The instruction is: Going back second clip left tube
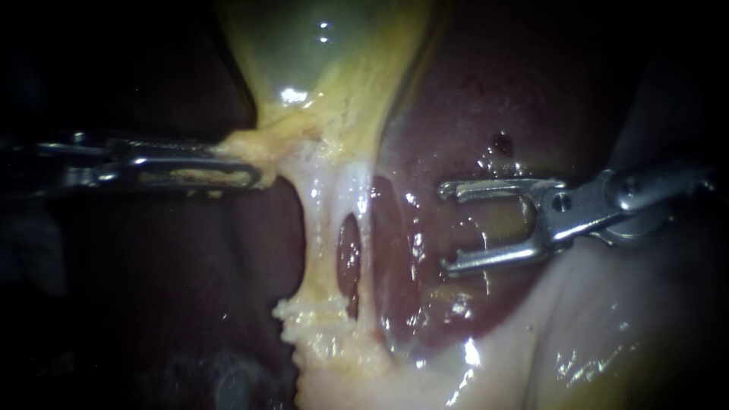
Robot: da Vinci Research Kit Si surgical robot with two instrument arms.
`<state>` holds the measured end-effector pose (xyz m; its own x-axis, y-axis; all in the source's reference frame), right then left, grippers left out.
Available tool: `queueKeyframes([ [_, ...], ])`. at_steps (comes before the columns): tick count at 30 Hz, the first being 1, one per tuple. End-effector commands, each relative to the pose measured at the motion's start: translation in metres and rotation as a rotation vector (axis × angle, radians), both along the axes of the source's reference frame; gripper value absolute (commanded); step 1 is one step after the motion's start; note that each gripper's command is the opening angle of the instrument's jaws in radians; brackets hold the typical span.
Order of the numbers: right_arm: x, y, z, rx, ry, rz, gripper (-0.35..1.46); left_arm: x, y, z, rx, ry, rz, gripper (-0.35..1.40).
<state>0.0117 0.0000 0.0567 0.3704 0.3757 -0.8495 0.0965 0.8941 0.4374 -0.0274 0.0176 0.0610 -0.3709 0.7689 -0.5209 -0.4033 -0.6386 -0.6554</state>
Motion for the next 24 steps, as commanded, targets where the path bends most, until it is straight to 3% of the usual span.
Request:
queueKeyframes([
  [1, 0.0, 0.0, 0.0, 0.0, 0.0, 0.0, 0.5, -0.0003, 0.0, 0.0004, -0.001, 0.001, 0.007, -0.35],
  [8, 0.0, 0.0, -0.0001, 0.0, 0.0, 0.0, 0.5, -0.0013, -0.0002, 0.0016, 0.001, 0.003, 0.013, -0.35],
  [24, -0.0001, 0.0, -0.0001, 0.0, 0.0, 0.0, 0.5, -0.0013, -0.0002, 0.0015, 0.002, 0.001, 0.016, -0.35],
])
